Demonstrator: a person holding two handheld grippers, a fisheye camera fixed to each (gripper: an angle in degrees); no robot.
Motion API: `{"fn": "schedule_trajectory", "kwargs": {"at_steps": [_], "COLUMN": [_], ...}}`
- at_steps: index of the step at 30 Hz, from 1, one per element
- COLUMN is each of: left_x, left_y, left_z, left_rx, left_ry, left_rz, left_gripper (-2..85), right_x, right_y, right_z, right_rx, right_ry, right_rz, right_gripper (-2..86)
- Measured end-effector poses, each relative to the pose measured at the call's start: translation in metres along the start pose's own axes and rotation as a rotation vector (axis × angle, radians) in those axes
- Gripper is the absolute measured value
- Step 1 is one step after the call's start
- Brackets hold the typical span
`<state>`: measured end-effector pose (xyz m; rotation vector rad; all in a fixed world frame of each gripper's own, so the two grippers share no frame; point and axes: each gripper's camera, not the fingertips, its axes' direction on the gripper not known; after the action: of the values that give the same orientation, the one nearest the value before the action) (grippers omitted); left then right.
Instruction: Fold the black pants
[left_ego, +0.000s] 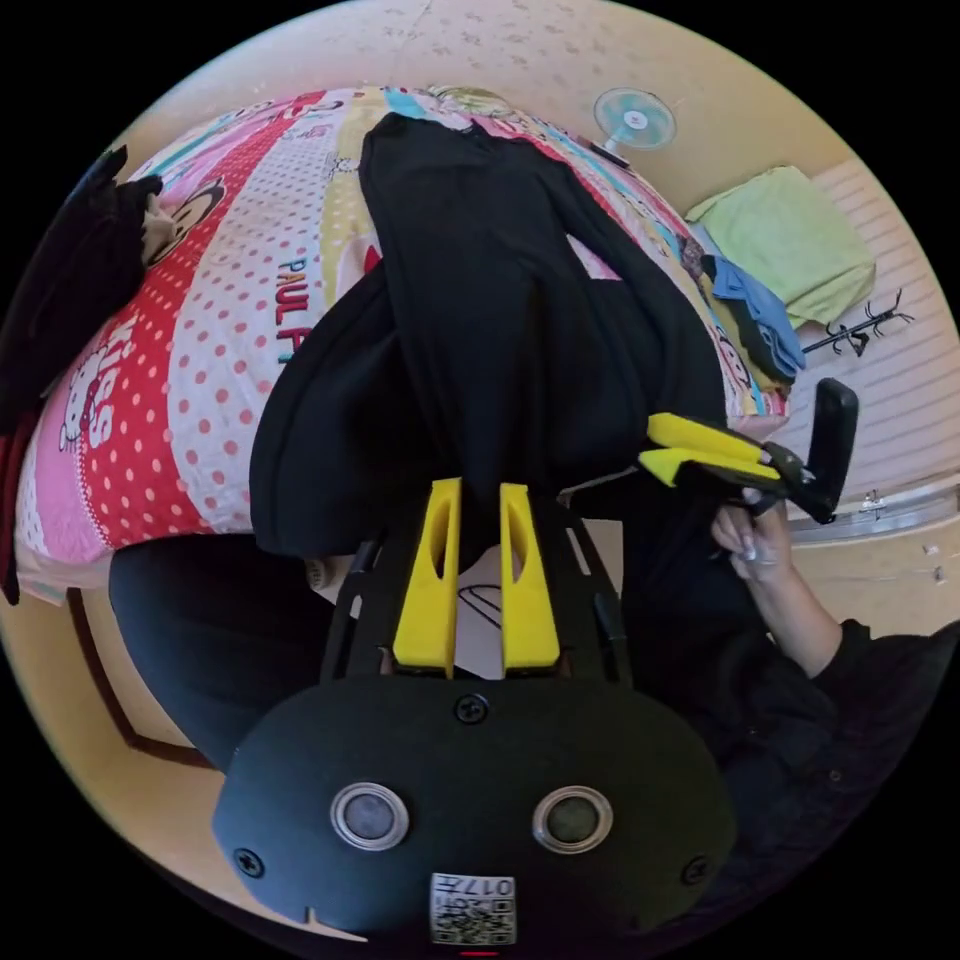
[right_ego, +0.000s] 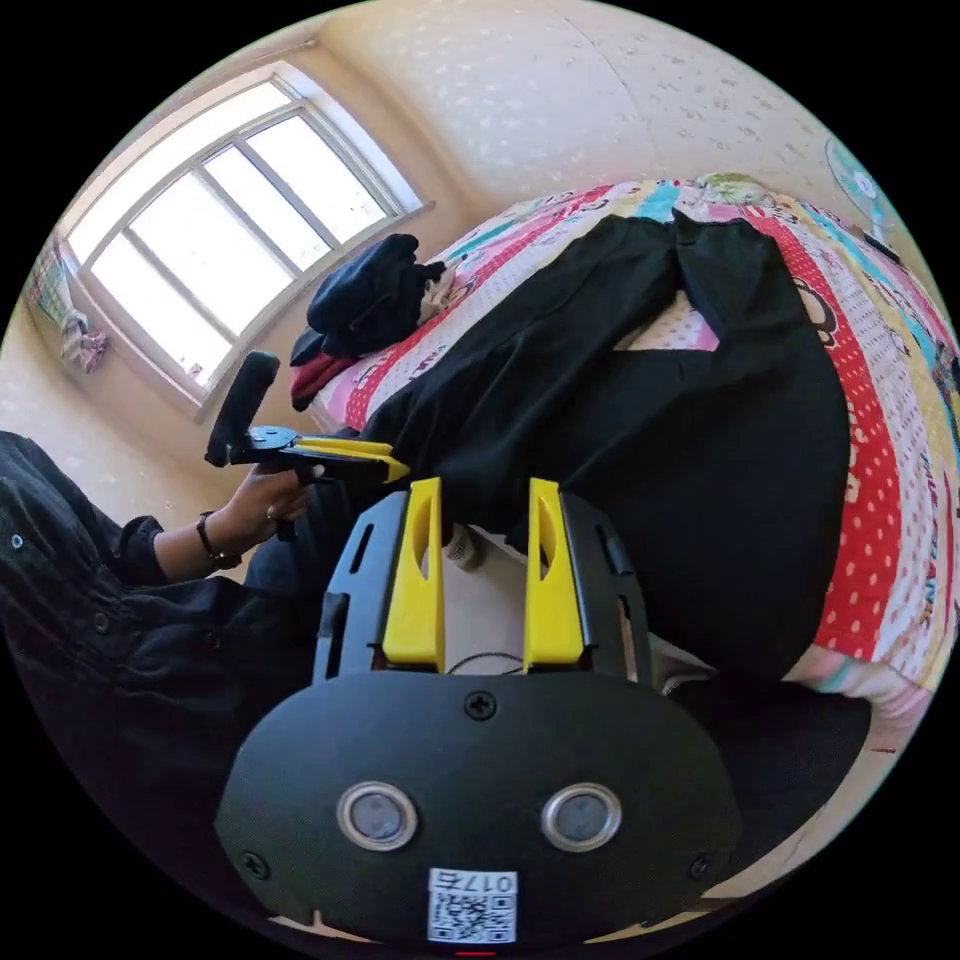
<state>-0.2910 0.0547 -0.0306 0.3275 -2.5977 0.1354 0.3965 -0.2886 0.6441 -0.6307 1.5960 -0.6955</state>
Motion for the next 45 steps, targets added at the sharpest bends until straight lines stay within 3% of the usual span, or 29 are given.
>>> {"fn": "schedule_trajectory", "kwargs": {"at_steps": [3,5,10,12,14,18,23,25,29,32,37,39,41,42,45], "left_x": [-0.006,-0.02,-0.074,-0.089,-0.106,-0.114,-0.098,-0.093,-0.073,-0.048,-0.005,0.01,0.028,0.032,0.054], "left_y": [-0.014,-0.018,-0.016,-0.016,-0.008,0.017,0.05,0.056,0.053,0.039,0.02,0.014,0.005,0.003,-0.002], "left_z": [-0.018,-0.056,-0.155,-0.177,-0.193,-0.18,-0.102,-0.076,-0.035,-0.025,-0.015,-0.005,0.015,0.02,0.048], "left_rx": [-0.022,0.027,0.292,0.392,0.51,0.54,0.304,0.243,0.159,0.096,0.023,-0.002,-0.048,-0.06,-0.142], "left_ry": [0.146,0.31,0.749,0.878,0.821,0.704,0.577,0.613,0.7,0.679,0.616,0.638,0.668,0.671,0.665], "left_rz": [-0.023,-0.025,-0.122,-0.117,-0.163,-0.253,-0.316,-0.321,-0.291,-0.205,-0.035,0.012,0.063,0.072,0.114], "left_gripper": [5.1,4.8,2.9,0.9,-0.5,-0.9,-1.0,-1.0,-1.0,-1.0,-0.6,-0.2,1.1,1.8,4.8], "right_x": [0.021,0.022,0.019,0.023,0.025,0.038,0.061,0.071,0.05,0.057,0.114,0.144,0.186,0.219,0.277], "right_y": [-0.021,-0.025,-0.041,-0.054,-0.065,-0.061,-0.021,-0.015,-0.011,-0.009,0.034,0.058,0.093,0.119,0.177], "right_z": [0.031,0.016,-0.11,-0.14,-0.154,-0.15,-0.115,-0.07,-0.047,-0.084,-0.24,-0.28,-0.303,-0.308,-0.305], "right_rx": [-0.197,-0.157,0.232,0.327,0.34,0.241,0.149,-0.022,-0.086,-0.074,0.459,0.644,0.829,0.902,0.824], "right_ry": [-0.074,-0.181,-0.617,-0.706,-0.636,-0.258,0.2,0.282,0.498,0.387,-0.228,-0.357,-0.402,-0.398,-0.291], "right_rz": [0.079,0.073,-0.027,-0.037,-0.036,0.126,0.372,0.342,0.133,0.179,0.219,0.201,0.29,0.45,0.831], "right_gripper": [8.4,4.9,3.4,3.7,4.5,8.1,13.8,15.4,11.5,3.5,2.7,2.8,3.1,3.5,6.1]}}
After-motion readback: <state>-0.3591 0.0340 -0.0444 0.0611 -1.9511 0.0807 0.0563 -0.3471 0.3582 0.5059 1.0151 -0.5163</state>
